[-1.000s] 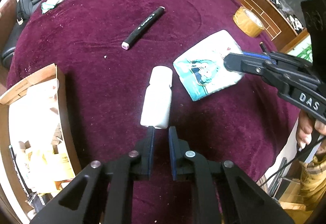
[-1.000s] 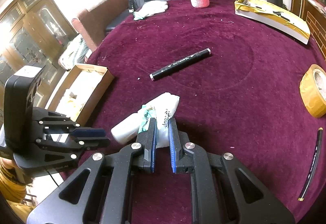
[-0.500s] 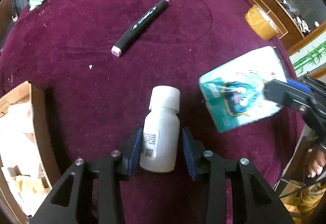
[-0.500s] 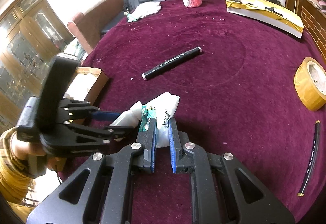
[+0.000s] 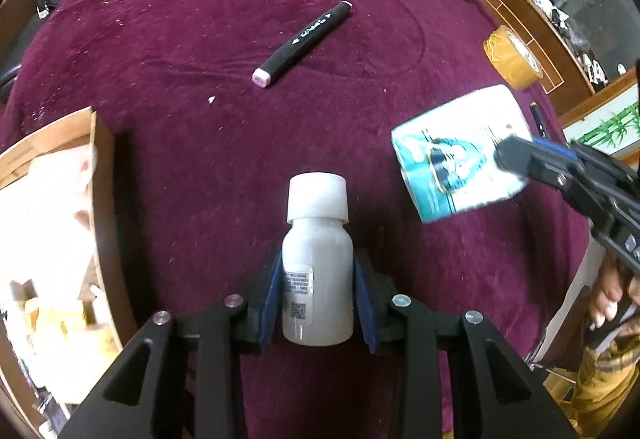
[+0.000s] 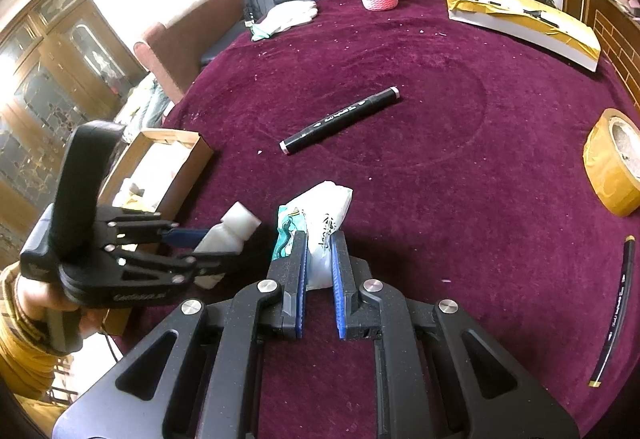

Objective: Organize objects
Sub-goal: 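Carry the white bottle and teal packet over the cardboard tray with both grippers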

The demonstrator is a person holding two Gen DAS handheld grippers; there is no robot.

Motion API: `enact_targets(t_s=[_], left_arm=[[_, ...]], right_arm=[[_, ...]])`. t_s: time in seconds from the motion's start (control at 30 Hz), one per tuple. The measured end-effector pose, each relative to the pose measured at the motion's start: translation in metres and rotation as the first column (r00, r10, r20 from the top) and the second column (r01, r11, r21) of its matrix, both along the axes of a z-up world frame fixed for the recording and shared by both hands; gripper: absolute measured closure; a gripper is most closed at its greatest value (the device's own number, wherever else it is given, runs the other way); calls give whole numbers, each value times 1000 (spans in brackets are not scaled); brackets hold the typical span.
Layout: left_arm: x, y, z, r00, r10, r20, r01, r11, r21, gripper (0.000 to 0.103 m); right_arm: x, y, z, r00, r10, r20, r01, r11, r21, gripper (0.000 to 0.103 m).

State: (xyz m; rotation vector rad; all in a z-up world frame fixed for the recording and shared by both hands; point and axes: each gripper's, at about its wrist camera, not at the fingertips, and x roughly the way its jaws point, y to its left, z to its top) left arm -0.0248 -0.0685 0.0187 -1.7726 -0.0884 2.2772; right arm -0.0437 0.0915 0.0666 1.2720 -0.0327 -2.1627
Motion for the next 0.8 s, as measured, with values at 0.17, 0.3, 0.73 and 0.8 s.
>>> enact_targets(t_s=[0.17, 0.3, 0.73, 0.8], left_arm=[[11, -6, 11, 1000, 4, -19, -5, 1000, -26, 69], [19, -9, 19, 999, -1, -32, 0, 999, -43, 69], [29, -15, 34, 998, -4, -60, -2, 996, -86, 69], [31, -18, 38, 998, -2, -65, -3, 996, -86, 69]], right_arm=[[-1, -9, 1, 1000, 20, -3, -20, 1000, -1, 92], [1, -14, 3, 999, 33, -8, -33, 999, -3, 92], [4, -29, 7, 998, 63, -16, -64, 998, -12, 92], [4, -31, 7, 998, 68, -16, -68, 998, -14, 92]])
